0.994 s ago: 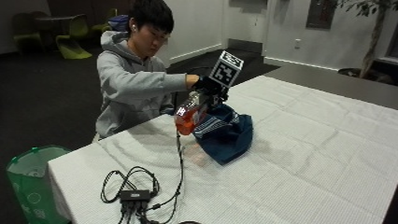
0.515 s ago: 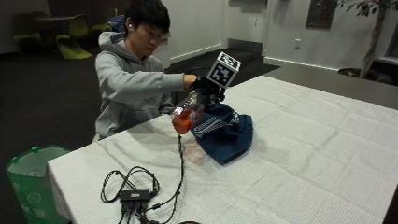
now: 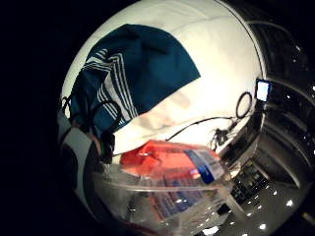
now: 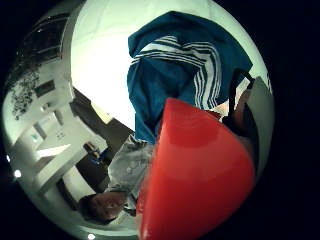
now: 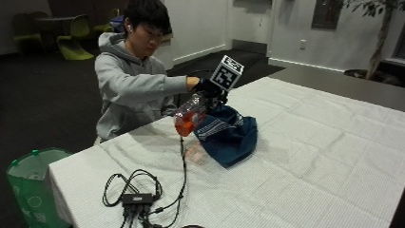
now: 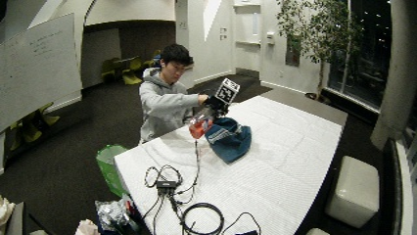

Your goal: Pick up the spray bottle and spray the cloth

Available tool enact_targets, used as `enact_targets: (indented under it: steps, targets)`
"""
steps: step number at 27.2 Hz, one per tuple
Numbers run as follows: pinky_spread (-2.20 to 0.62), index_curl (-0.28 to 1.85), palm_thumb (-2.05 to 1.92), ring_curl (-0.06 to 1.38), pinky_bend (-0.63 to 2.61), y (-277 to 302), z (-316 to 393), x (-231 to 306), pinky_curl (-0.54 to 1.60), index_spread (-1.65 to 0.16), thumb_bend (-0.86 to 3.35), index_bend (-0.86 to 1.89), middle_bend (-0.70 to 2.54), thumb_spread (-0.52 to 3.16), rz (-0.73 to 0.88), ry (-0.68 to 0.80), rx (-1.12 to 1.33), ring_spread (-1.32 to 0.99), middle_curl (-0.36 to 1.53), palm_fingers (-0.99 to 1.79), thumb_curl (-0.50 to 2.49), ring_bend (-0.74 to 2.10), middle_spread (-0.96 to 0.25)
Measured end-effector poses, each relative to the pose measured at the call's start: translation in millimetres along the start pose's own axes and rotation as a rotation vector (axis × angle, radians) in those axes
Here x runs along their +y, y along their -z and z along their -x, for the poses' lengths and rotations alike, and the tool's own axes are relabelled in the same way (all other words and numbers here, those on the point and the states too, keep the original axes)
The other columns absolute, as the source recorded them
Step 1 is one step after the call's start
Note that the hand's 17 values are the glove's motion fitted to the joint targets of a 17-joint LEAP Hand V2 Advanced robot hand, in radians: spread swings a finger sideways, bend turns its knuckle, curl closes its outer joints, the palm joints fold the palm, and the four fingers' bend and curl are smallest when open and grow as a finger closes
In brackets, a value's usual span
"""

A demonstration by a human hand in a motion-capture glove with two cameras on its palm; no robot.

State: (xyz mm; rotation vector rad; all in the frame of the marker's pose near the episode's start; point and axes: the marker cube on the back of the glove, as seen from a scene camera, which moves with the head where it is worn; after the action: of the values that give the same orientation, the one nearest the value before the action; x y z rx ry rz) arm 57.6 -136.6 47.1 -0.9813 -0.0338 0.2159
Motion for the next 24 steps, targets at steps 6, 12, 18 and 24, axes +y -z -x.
enact_targets:
  steps: [6, 12, 18, 24]
  targets:
    - [-0.28, 0.56, 0.93, 0.48, 0.40, -20.9, 15.1, -12.3, 0.40, -0.21, -0.03, 0.46, 0.63, 0.20, 0.036, 0.041, -0.016, -0.18, 0.52, 1.40, 0.76, 0.70, -0.13]
    - [-0.28, 0.56, 0.93, 0.48, 0.40, 20.3, 48.6, 11.5, 0.40, -0.21, -0.03, 0.45, 0.63, 0.20, -0.146, 0.162, -0.159, -0.18, 0.52, 1.40, 0.77, 0.70, -0.13]
    - [-0.28, 0.56, 0.92, 0.48, 0.41, 75.3, 106.6, 44.4, 0.40, -0.22, -0.03, 0.43, 0.63, 0.21, -0.618, 0.479, -0.717, -0.18, 0.52, 1.39, 0.77, 0.71, -0.13]
    - [-0.27, 0.55, 0.93, 0.48, 0.42, 62.6, 163.6, 17.5, 0.40, -0.22, -0.03, 0.40, 0.61, 0.22, -0.794, 0.642, -1.244, -0.17, 0.51, 1.37, 0.78, 0.71, -0.12]
